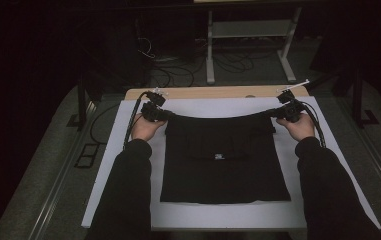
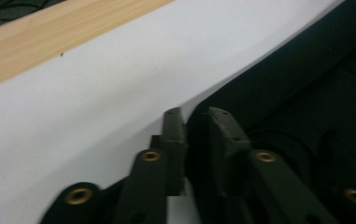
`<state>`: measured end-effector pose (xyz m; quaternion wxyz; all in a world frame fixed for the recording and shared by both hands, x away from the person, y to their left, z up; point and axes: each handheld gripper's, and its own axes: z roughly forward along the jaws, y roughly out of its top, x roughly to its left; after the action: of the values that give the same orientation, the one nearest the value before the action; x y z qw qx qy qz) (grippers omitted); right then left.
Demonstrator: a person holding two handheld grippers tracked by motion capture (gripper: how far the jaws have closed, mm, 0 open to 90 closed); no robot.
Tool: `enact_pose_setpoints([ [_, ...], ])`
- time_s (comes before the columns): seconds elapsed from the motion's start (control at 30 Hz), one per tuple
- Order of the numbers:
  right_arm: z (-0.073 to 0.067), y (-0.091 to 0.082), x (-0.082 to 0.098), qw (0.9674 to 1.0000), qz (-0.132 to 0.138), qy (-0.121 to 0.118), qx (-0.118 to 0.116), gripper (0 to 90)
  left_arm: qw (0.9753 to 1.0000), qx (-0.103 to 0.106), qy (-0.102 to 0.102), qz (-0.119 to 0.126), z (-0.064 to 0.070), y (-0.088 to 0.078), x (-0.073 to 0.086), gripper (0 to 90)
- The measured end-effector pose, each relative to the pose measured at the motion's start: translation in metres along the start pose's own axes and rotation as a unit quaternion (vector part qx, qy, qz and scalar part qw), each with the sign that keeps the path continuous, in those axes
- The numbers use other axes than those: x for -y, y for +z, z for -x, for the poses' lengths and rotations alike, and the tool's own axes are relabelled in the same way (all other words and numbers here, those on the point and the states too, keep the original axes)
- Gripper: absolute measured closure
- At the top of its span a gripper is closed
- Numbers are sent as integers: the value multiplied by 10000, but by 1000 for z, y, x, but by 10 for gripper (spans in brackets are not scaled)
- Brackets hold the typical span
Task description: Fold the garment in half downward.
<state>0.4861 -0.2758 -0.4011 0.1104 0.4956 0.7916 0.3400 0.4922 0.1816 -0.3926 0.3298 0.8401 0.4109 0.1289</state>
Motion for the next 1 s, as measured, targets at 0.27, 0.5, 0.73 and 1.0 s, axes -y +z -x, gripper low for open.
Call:
enact_pose_setpoints([
  [0.27,-3,-2,0,9999,-7,95,-38,453,9997,5,-233,-29,-5,-7,9,459],
  [0.5,-10,-7,-2,9999,161,53,-18,241,9991,200,-293,231,-3,-15,13,227],
  [0.73,-16,-17,-4,9994,338,-86,45,118,9980,282,-351,452,-1,-26,11,54],
  [1.0,-13,-35,-3,9989,471,81,-32,0,9969,354,-292,643,6,-39,7,0],
])
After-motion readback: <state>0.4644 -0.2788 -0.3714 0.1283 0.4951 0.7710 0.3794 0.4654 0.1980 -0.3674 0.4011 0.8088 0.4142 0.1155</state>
